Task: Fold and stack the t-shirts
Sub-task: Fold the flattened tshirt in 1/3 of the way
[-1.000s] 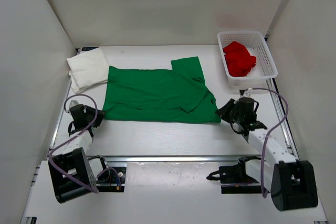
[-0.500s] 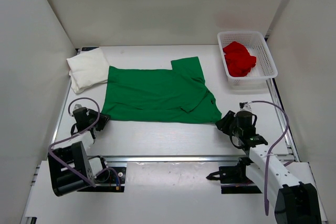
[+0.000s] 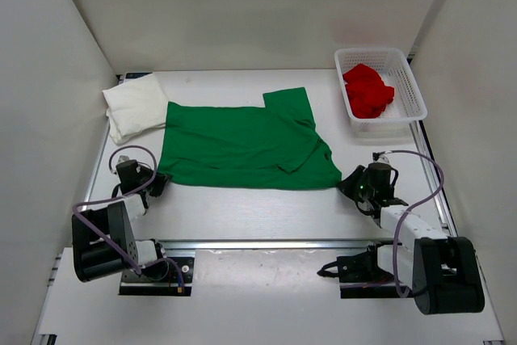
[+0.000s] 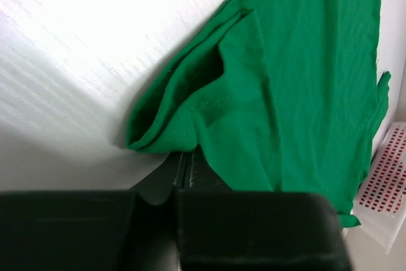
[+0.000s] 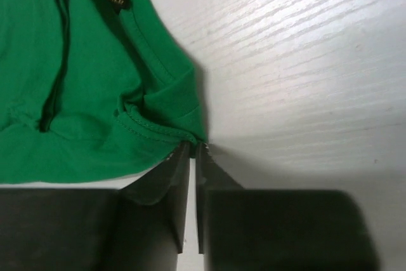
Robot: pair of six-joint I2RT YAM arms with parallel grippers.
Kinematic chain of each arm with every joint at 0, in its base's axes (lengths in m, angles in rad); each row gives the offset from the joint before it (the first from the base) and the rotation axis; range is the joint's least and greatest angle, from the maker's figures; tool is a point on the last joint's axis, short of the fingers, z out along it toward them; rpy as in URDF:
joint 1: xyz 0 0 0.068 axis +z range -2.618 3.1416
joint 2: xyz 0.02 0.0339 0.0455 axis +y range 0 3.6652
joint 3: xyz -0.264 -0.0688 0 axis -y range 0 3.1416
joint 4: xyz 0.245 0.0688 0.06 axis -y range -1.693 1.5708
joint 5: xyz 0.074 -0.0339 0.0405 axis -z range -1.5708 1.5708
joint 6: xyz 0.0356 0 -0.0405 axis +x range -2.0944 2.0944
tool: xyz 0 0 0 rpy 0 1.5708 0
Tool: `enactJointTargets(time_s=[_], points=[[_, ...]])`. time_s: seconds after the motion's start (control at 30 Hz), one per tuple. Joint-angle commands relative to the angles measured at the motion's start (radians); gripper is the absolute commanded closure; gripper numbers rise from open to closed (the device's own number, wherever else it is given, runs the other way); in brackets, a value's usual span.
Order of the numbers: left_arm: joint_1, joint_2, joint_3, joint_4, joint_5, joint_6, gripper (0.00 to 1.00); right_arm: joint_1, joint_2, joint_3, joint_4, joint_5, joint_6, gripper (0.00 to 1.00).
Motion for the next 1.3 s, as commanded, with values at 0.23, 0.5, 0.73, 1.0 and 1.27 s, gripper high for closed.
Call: enactJointTargets(time_s=[0.23, 0.5, 0.73, 1.0, 1.27], points=[[-0.037, -0.005, 0.026, -0.058, -0.064, 0.041, 1.00, -0.118, -0.066, 0.011, -0.070, -0.021, 0.018, 1.00], [-0.005, -0.152, -0.028, -0.168, -0.041, 0.087, 1.00, -0.167, -0.291, -0.006, -0.330, -0.023, 0.072, 1.00], [0.012, -0.420, -0.135, -0.337, -0.041, 0.137, 0.65, -0.149, -0.390, 0.033, -0.460, 0.033, 0.045, 0.74], [-0.010, -0.528, -0.039, -0.393, -0.010, 0.142, 0.38, -0.078, -0.336, 0.176, -0.374, -0.089, -0.006, 0.65], [-0.624, -0.392, 0.021, -0.158, -0.210, 0.038, 0.54, 0.304, 0.073, 0.313, -0.168, -0.023, -0.037, 1.00]])
